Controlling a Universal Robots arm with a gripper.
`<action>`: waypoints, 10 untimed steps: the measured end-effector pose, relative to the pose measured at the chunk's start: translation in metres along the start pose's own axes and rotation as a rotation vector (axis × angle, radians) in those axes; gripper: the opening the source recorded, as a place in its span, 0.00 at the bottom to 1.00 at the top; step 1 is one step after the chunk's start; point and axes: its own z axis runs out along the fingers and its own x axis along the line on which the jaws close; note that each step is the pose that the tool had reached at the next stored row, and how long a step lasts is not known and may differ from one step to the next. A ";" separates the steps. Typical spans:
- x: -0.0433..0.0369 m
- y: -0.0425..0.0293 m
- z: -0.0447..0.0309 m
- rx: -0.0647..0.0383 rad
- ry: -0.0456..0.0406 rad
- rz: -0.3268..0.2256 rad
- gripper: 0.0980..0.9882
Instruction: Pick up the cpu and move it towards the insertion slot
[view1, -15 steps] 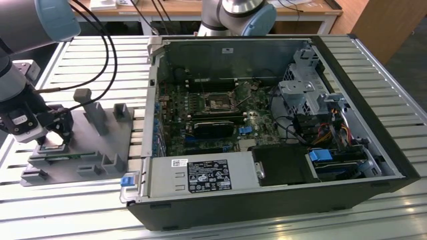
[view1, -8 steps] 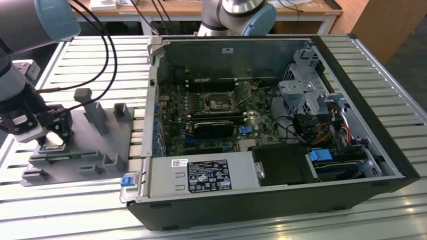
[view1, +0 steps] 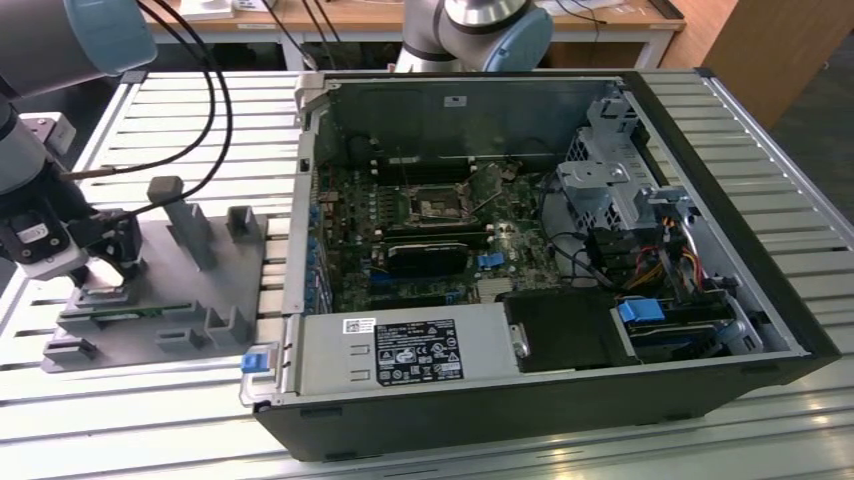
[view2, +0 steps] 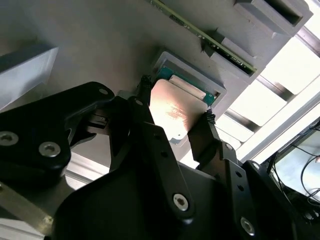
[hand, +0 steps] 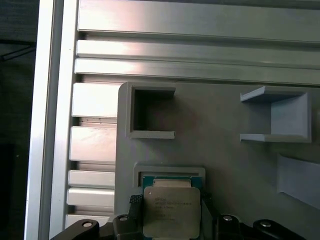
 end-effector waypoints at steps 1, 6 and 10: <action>0.0000 0.0000 -0.0010 0.000 0.0001 0.000 0.50; 0.0000 0.0003 -0.0087 0.000 0.0001 0.000 0.50; 0.0001 0.0003 -0.0102 0.000 0.0004 0.000 0.50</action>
